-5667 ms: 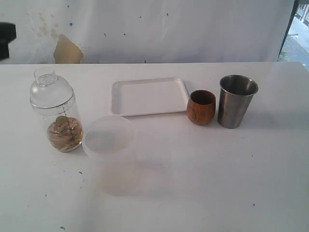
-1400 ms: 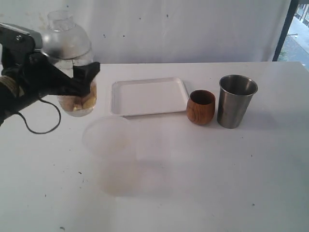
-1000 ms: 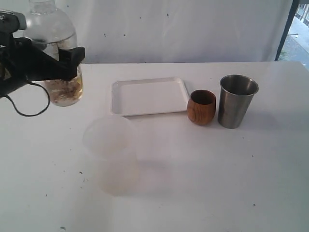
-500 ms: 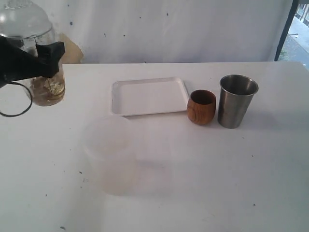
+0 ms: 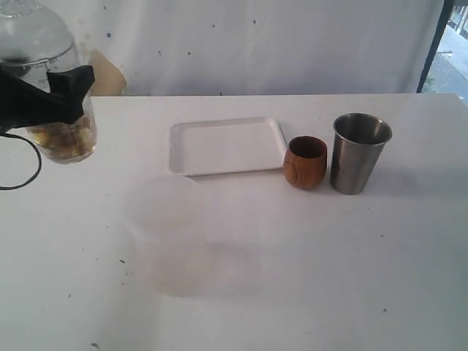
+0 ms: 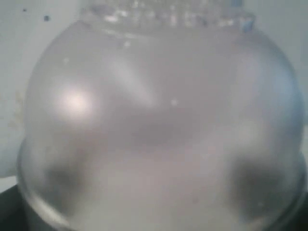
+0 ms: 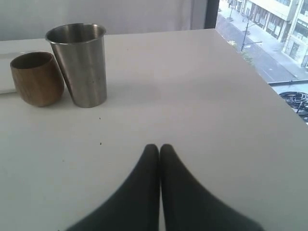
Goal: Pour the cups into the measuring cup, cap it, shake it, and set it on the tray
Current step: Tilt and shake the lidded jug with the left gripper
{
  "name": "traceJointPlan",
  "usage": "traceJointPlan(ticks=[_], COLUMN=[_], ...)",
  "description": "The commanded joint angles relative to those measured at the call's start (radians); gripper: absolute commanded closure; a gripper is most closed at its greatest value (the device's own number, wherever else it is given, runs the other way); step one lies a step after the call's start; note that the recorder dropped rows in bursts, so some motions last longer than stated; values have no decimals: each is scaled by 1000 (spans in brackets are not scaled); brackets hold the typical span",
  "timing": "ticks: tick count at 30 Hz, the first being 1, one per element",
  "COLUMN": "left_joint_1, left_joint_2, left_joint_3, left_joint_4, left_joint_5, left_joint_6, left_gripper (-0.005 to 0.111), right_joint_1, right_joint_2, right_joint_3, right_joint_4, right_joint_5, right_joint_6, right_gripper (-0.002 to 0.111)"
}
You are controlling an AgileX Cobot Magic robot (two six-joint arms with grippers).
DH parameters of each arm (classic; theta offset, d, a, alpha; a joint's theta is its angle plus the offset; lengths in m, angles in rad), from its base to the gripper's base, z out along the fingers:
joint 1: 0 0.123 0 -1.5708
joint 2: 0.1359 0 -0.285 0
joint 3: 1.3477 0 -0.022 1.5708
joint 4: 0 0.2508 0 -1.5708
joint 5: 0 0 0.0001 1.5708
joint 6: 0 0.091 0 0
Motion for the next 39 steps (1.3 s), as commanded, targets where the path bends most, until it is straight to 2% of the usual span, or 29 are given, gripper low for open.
traceJointPlan(ticks=[1,2,3,4,5,6,8,10,12,13,14,15,18,20,21,22,23,24,26,27,28,30,31,32,34,35,36,38,39], left_joint_1=[4,0,-1,18,16,4,25,11,45,67,64,64,84,73,66,75,98,108,84,74,77,116,121,115,84,67,78,109,98], left_joint_2=[-29,-29,-26,-21,-28,-40,-40,-62,-62,-64,-70,-76,-101,-111,-111,-109,-105,-105,-116,-116,-116,-116,-121,-126,-137,-140,-140,-142,-146], left_joint_3=[7,7,5,1,6,12,12,21,22,35,35,15,-1,-47,-84,-110,-108,-99,-88,-88,-88,-56,-35,-20,-52,-83,-98,-80,-67], left_joint_4=[86,165,80,-230,-158,124,-221,161,-215,-216,13,130,-176,170,174,65,-87,-134,83,118,60,-237,-238,-86,260,200,3,-255,-137], left_joint_5=[-72,-62,-53,-55,-61,-59,-65,-43,-29,-50,-26,28,-11,91,192,266,244,206,205,236,243,138,75,32,152,274,303,176,126], left_joint_6=[-9,12,9,-7,-7,11,-16,-12,-15,-8,7,-18,-93,-13,10,23,19,23,83,92,94,3,-33,-24,55,83,81,21,29], left_gripper=[107,107,107,107,107,107,107,107,107,107,107,107,107,107,107,107,107,107,107,107,107,107,107,107,107,107,107,107,107], right_joint_1=[5,5,5,5,5,5,5,5,5,5,5,5,5,5,5,5,5,5,5,5,5,5,5,5,5,5,5,5,5], right_joint_2=[-5,-5,-5,-5,-5,-5,-5,-5,-5,-5,-5,-5,-5,-5,-5,-5,-5,-5,-5,-5,-5,-5,-5,-5,-5,-5,-5,-5,-5], right_joint_3=[3,3,3,3,3,3,3,3,3,3,3,3,3,3,3,3,3,3,3,3,3,3,3,3,3,3,3,3,3], right_joint_4=[-4,-4,-4,-4,-4,-4,-4,-4,-4,-4,-4,-4,-4,-4,-4,-4,-4,-4,-4,-4,-4,-4,-4,-4,-4,-4,-4,-4,-4], right_joint_5=[-3,-3,-3,-3,-3,-3,-3,-3,-3,-3,-3,-3,-3,-3,-3,-3,-3,-3,-3,-3,-3,-3,-3,-3,-3,-3,-3,-3,-3], right_joint_6=[1,1,1,1,1,1,1,1,1,1,1,1,1,1,1,1,1,1,1,1,1,1,1,1,1,1,1,1,1], right_gripper=[108,108,108,108,108,108,108,108,108,108,108,108,108,108,108,108,108,108,108,108,108,108,108,108,108,108,108,108,108])
